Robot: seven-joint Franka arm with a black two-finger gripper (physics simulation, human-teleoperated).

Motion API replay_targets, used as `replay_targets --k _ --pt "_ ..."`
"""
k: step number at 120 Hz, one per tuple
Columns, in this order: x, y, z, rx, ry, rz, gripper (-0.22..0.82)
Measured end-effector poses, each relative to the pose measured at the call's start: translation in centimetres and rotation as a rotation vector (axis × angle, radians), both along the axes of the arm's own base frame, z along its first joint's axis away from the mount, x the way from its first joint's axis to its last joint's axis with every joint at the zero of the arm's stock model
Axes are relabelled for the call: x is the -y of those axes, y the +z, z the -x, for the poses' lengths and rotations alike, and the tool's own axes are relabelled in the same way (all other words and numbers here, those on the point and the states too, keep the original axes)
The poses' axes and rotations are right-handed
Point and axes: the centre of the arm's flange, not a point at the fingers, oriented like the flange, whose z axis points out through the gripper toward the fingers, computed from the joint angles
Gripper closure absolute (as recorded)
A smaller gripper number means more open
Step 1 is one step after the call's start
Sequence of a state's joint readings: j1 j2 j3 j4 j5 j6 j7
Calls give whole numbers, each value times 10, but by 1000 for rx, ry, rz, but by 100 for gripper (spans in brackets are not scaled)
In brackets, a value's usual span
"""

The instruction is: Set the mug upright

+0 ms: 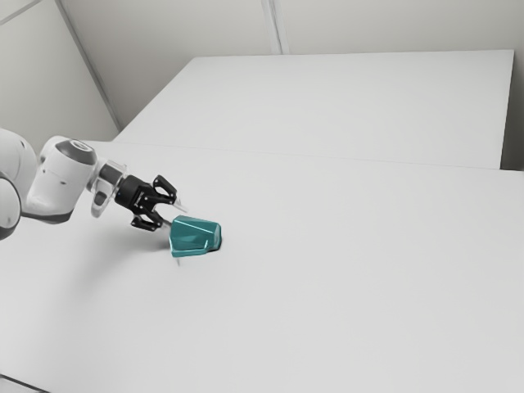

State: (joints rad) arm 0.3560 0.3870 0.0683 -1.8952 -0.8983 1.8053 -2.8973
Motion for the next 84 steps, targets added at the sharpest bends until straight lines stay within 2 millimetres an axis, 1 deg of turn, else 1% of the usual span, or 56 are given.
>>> replay_targets --k 10,30,46,49,50,53,54,58,59,64,69,77,84 --pt "0 -6 6 -12 21 27 49" --pt "3 -11 9 -18 43 62 67" --pt "4 -11 10 -17 51 77 77" --pt "5 -11 10 -17 53 79 78" --pt "5 -11 10 -17 53 80 76" --pt "5 -11 9 -16 53 81 77" --pt "5 -11 9 -16 54 82 76" --pt "5 -11 9 -16 55 83 77" --pt "5 -11 9 -16 55 83 76" --pt "5 -11 9 -16 55 85 77" --pt "5 -10 9 -14 56 86 75" --pt "6 -9 9 -10 61 91 77" --pt "2 -8 11 -8 73 96 78"
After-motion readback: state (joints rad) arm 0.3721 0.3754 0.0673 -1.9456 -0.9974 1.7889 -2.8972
